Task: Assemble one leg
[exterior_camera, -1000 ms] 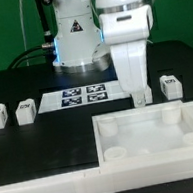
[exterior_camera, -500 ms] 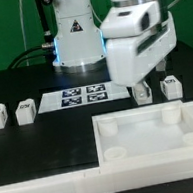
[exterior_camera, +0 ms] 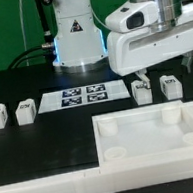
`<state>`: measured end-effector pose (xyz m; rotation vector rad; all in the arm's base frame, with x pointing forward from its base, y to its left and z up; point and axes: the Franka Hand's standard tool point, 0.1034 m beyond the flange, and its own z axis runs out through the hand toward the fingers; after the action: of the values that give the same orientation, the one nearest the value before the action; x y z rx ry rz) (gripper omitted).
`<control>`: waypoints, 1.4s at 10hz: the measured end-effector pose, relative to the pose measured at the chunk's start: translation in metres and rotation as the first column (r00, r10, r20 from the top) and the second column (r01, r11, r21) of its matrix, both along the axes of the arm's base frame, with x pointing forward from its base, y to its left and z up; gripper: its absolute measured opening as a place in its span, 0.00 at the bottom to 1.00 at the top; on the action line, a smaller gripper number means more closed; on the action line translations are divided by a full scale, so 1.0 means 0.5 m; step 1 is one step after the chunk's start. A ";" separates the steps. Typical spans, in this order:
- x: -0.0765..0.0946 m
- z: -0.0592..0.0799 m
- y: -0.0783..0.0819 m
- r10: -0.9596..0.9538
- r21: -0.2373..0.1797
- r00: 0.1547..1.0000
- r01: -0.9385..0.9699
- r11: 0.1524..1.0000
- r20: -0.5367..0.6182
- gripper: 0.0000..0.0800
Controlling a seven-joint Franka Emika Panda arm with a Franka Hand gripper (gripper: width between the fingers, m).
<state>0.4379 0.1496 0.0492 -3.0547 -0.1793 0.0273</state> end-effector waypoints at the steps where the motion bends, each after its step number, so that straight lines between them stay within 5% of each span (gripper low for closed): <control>1: -0.006 -0.002 0.011 -0.104 0.004 0.994 0.104 0.995 -0.012 0.81; 4: -0.007 -0.003 0.008 -0.048 -0.001 0.998 0.048 0.999 -0.038 0.81; 6: -0.022 -0.003 0.004 -0.043 -0.035 0.978 0.036 0.999 -0.203 0.81; 11: -0.047 -0.011 0.023 -0.073 -0.111 0.749 -0.001 0.994 -0.658 0.81; 14: -0.036 -0.023 0.025 -0.070 -0.113 0.671 -0.019 0.993 -0.738 0.81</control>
Offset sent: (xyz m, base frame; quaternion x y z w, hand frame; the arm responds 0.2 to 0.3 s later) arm 0.0000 0.0000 0.0000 0.0000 0.0000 0.0000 1.0000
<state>0.4199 0.1622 0.0379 -2.8472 -0.0704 1.2985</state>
